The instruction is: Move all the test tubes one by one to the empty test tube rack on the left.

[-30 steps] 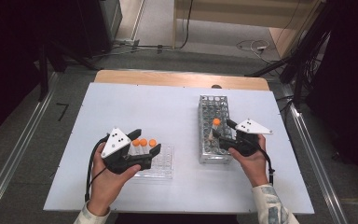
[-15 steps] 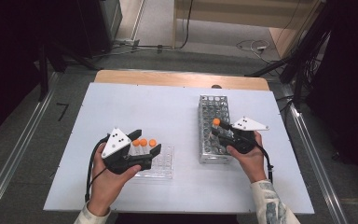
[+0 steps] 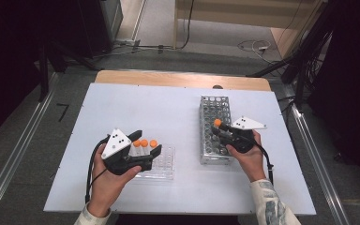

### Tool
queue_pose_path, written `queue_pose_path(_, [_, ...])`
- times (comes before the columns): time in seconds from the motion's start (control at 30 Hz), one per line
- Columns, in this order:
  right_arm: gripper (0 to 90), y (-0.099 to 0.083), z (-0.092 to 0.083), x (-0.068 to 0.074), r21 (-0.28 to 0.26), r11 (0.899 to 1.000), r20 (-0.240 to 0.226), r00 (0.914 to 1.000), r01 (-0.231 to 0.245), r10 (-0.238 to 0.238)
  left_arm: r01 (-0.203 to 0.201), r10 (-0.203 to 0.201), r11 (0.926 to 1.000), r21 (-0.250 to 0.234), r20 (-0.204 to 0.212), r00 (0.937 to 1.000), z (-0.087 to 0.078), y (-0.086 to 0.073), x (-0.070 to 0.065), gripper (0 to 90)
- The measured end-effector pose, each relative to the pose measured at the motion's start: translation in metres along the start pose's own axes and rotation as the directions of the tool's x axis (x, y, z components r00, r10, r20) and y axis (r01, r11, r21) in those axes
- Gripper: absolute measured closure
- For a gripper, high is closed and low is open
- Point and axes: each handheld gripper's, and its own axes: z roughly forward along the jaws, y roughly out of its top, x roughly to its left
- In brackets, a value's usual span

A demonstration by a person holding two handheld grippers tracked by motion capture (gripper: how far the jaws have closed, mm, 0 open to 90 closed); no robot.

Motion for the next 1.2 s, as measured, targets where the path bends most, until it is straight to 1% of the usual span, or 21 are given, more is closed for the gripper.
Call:
queue_pose_path(0.1, [65.9,-0.001,0.001,0.001,0.011,1.000,-0.005,1.0000,0.006,-0.006,-0.001,0.001,1.0000,-0.003,0.001,1.0000,0.000,0.000,-0.001,18.6])
queue_pose_path(0.23, [70.9,-0.001,0.003,0.001,0.015,1.000,-0.003,1.0000,0.007,-0.006,0.000,0.000,1.0000,-0.004,0.000,1.0000,-0.001,0.001,-0.001,18.6])
queue_pose_path(0.37, [71.3,-0.001,0.002,0.001,0.015,1.000,0.000,1.0000,0.007,-0.007,0.000,0.000,1.0000,-0.004,0.000,1.0000,-0.001,0.000,-0.001,18.6])
queue_pose_path(0.57, [71.3,0.002,-0.002,0.000,-0.010,1.000,0.000,1.0000,0.002,-0.002,-0.001,0.001,1.0000,-0.006,-0.003,1.0000,-0.002,0.001,0.000,18.6])
queue_pose_path(0.8, [71.3,0.013,-0.014,0.001,-0.053,0.999,0.000,1.0000,0.002,-0.002,-0.009,0.009,0.9999,-0.007,-0.003,1.0000,-0.003,0.002,-0.001,18.2])
queue_pose_path(1.0, [71.4,0.030,-0.027,0.004,-0.094,0.995,0.004,0.9996,0.029,-0.028,-0.007,0.007,0.9999,-0.011,0.003,1.0000,-0.003,0.002,-0.002,17.8])
queue_pose_path(1.2, [71.3,0.041,-0.042,0.008,-0.124,0.991,0.013,0.9988,0.048,-0.047,-0.007,0.007,0.9999,-0.014,0.006,1.0000,-0.004,0.002,-0.002,17.8])
